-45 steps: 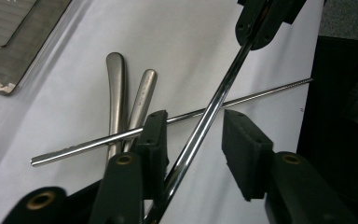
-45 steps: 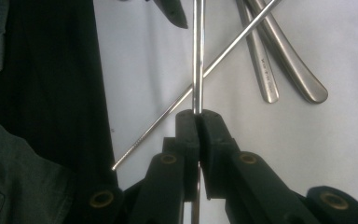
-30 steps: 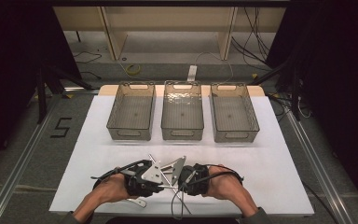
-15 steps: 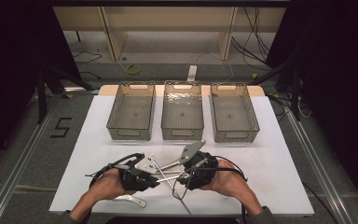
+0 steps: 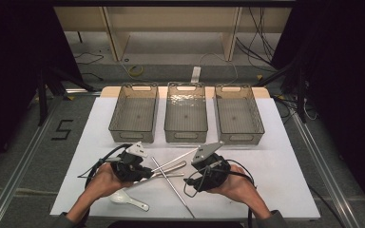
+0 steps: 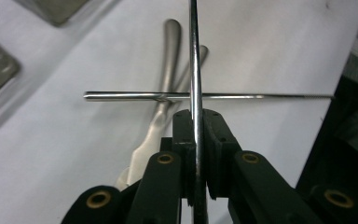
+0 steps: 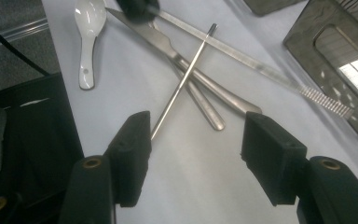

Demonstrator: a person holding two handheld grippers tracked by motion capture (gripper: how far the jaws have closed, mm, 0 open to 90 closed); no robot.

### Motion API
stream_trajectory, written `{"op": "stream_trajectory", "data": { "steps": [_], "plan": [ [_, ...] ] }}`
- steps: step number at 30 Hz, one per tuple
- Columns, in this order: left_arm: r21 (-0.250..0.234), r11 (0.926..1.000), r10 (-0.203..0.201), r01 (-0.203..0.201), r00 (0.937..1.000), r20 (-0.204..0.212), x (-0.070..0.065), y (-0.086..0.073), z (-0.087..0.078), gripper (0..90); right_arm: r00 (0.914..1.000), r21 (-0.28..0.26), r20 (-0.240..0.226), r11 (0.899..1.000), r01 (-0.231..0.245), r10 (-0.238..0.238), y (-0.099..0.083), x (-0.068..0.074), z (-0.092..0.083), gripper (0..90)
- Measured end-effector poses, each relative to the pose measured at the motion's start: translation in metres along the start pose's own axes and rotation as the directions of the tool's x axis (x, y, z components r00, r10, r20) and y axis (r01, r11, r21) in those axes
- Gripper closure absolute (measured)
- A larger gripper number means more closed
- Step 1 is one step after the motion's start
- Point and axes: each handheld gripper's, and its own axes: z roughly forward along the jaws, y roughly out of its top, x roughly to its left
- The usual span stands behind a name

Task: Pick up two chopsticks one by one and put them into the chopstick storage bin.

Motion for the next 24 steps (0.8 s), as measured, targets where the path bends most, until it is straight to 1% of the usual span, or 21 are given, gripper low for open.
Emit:
{"op": "stream_trajectory", "data": {
  "steps": [2, 3, 4, 7, 9, 10, 11, 13, 16, 18, 19, 20, 21, 22, 24],
  "plan": [
    [-0.015, 0.9994, -0.032, 0.032, 0.9994, -0.015, 0.008, -0.001, -0.004, 84.4, 0.9999, 0.008, -0.001, 1.000, -0.010, 0.010, -0.002, 0.001, 0.004, 43.0],
    [-0.024, 0.9986, -0.047, 0.047, 0.9988, -0.016, 0.012, -0.002, -0.007, 84.4, 1.0000, 0.008, -0.004, 1.000, -0.005, 0.005, -0.004, 0.000, 0.007, 43.3],
    [-0.033, 0.9974, -0.064, 0.063, 0.9977, -0.023, 0.016, -0.002, -0.010, 84.4, 0.9999, 0.020, -0.004, 1.000, -0.012, 0.012, -0.005, 0.001, 0.008, 43.3],
    [-0.059, 0.9922, -0.113, 0.110, 0.9926, -0.045, 0.029, -0.003, -0.019, 84.3, 0.9995, 0.023, -0.004, 0.999, -0.030, 0.030, -0.008, 0.002, 0.014, 42.0],
    [-0.078, 0.9886, -0.134, 0.129, 0.9891, -0.062, 0.035, -0.003, -0.025, 84.3, 0.9990, 0.014, -0.005, 0.999, -0.045, 0.045, -0.011, 0.002, 0.017, 41.1],
    [-0.088, 0.9881, -0.132, 0.126, 0.9885, -0.074, 0.038, -0.002, -0.027, 84.3, 0.9988, 0.011, -0.005, 0.999, -0.050, 0.050, -0.012, 0.002, 0.018, 41.1],
    [-0.105, 0.9880, -0.123, 0.113, 0.9879, -0.094, 0.039, -0.002, -0.030, 84.3, 0.9989, -0.005, -0.002, 0.999, -0.048, 0.048, -0.014, 0.002, 0.019, 41.2],
    [-0.119, 0.9856, -0.134, 0.120, 0.9838, -0.119, 0.044, 0.001, -0.035, 84.3, 0.9981, -0.037, -0.007, 0.997, -0.062, 0.062, -0.017, 0.003, 0.020, 41.6],
    [-0.148, 0.9784, -0.166, 0.144, 0.9757, -0.143, 0.055, 0.007, -0.042, 84.3, 0.9944, -0.078, -0.022, 0.991, -0.105, 0.104, -0.023, 0.003, 0.020, 40.5],
    [-0.163, 0.9724, -0.192, 0.166, 0.9695, -0.153, 0.063, 0.011, -0.044, 84.3, 0.9940, -0.088, -0.015, 0.990, -0.109, 0.108, -0.027, 0.003, 0.019, 39.0],
    [-0.174, 0.9687, -0.206, 0.177, 0.9647, -0.164, 0.067, 0.013, -0.045, 84.3, 0.9931, -0.091, -0.018, 0.989, -0.117, 0.116, -0.028, 0.003, 0.019, 38.1],
    [-0.178, 0.9673, -0.213, 0.181, 0.9604, -0.180, 0.072, 0.015, -0.046, 84.3, 0.9917, -0.099, -0.021, 0.987, -0.128, 0.127, -0.030, 0.004, 0.019, 37.3],
    [-0.182, 0.9660, -0.219, 0.184, 0.9556, -0.197, 0.077, 0.017, -0.046, 84.3, 0.9928, -0.100, -0.019, 0.988, -0.119, 0.118, -0.031, 0.003, 0.018, 37.1],
    [-0.191, 0.9615, -0.236, 0.198, 0.9501, -0.204, 0.081, 0.020, -0.046, 84.3, 0.9931, -0.106, -0.020, 0.987, -0.117, 0.115, -0.033, 0.004, 0.017, 36.6],
    [-0.211, 0.9536, -0.261, 0.215, 0.9400, -0.220, 0.091, 0.025, -0.047, 84.3, 0.9900, -0.115, -0.025, 0.983, -0.141, 0.139, -0.035, 0.005, 0.017, 34.8]
  ]
}}
